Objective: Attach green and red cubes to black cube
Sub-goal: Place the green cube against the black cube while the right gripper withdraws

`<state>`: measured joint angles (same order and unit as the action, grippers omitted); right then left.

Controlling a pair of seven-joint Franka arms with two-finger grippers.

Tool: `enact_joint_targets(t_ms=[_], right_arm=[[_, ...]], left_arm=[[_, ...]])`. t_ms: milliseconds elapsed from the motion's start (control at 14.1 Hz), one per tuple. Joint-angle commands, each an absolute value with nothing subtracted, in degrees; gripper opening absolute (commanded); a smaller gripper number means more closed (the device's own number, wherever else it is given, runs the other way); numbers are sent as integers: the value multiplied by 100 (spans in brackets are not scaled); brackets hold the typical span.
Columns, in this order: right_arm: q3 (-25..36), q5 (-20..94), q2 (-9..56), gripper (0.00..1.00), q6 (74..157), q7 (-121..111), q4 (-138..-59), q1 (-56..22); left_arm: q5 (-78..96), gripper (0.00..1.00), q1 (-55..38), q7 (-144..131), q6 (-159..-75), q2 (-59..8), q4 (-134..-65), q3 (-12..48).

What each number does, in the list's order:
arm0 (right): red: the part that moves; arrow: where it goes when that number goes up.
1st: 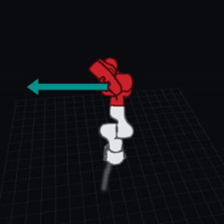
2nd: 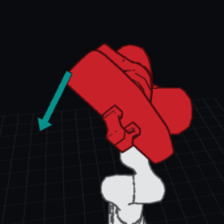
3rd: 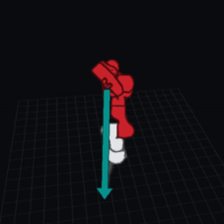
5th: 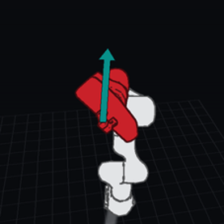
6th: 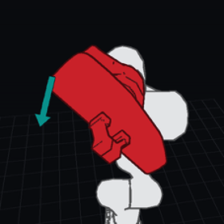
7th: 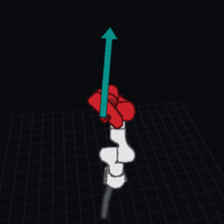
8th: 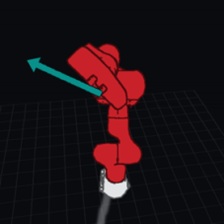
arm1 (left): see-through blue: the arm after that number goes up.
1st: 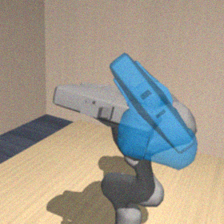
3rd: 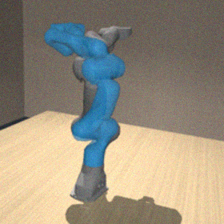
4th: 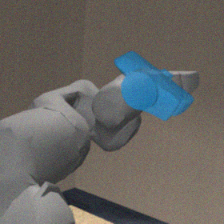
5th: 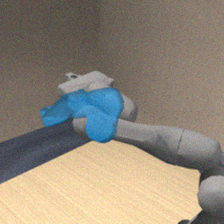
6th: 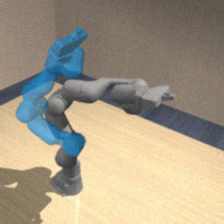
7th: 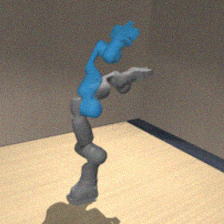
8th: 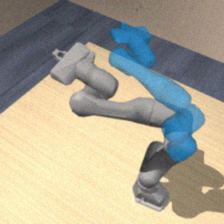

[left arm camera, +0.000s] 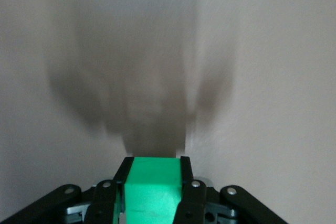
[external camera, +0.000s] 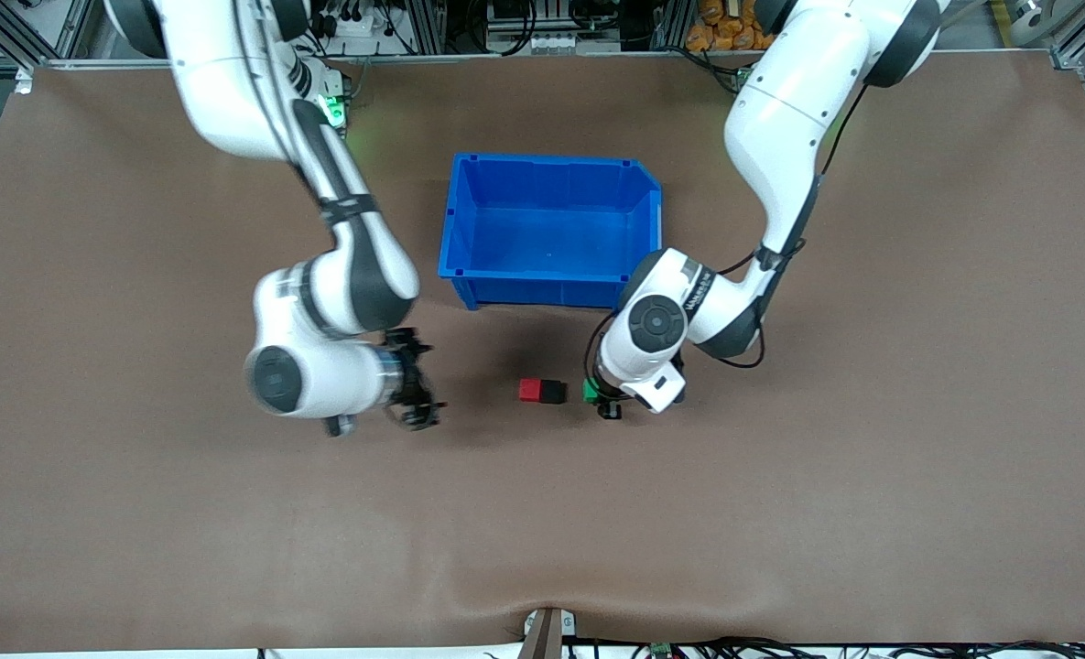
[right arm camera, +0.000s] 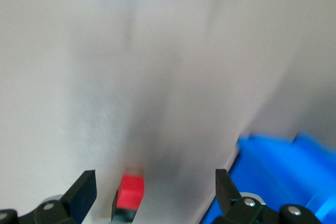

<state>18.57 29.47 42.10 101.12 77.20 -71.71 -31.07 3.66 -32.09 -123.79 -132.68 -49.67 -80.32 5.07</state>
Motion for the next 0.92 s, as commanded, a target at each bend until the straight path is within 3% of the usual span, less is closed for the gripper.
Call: enact_joint_targets(t_ms=[0, 284, 568, 852], right_arm=[[2284, 2585, 4184, 100, 9879, 6044, -6786, -2997], [2830, 2584, 4157, 100, 8905, 5713, -6110, -2647], [2848, 2540, 3412, 100, 8693, 5267, -6134, -2479], [2883, 2549, 2963, 100, 7814, 4284, -6126, -2075]], left_arm=[[448, 0, -3401, -12507, -13192, -5247, -7664, 413], [448, 0, -3480, -12612, -13228, -5405, -7472, 404], [448, 0, -3560, -12630, -13271, -5449, -7427, 316], [448, 0, -3647, -12612, -13421, -5493, -7418, 185]])
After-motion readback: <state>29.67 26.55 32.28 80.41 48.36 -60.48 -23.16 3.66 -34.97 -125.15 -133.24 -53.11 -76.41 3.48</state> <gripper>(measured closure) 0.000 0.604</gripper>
